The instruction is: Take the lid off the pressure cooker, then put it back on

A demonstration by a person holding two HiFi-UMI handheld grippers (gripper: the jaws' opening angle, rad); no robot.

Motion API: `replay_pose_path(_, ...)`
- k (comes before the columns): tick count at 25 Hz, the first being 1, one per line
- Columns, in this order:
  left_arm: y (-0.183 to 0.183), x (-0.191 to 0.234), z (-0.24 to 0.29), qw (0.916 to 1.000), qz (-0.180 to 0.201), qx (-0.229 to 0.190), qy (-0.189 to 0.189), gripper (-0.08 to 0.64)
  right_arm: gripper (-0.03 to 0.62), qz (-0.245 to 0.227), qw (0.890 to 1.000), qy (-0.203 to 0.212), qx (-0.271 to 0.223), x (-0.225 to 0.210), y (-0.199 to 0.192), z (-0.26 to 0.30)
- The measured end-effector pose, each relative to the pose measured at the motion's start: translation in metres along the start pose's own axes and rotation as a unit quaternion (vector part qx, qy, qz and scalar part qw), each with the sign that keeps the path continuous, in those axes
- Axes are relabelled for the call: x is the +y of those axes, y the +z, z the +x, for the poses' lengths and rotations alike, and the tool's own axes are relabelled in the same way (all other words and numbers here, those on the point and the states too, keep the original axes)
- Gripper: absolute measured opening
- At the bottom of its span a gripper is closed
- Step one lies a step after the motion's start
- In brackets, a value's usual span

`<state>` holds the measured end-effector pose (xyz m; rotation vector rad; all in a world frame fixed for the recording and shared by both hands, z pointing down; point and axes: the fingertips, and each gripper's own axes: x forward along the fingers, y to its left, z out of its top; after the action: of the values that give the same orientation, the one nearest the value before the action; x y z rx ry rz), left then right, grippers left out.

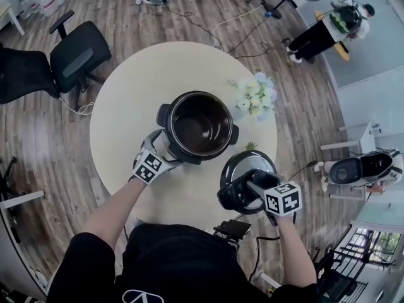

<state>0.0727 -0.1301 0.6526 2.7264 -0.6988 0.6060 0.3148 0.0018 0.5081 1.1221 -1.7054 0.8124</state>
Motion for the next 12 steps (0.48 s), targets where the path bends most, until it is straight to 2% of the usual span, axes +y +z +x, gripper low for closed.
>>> replay_pose_path(12,-0.001,0.000,0.000,1.0000,0.000,0.001,0.000,0.591,0.288,0.034,0.999,0.003,0.023,-0.012,-0.065,0.104)
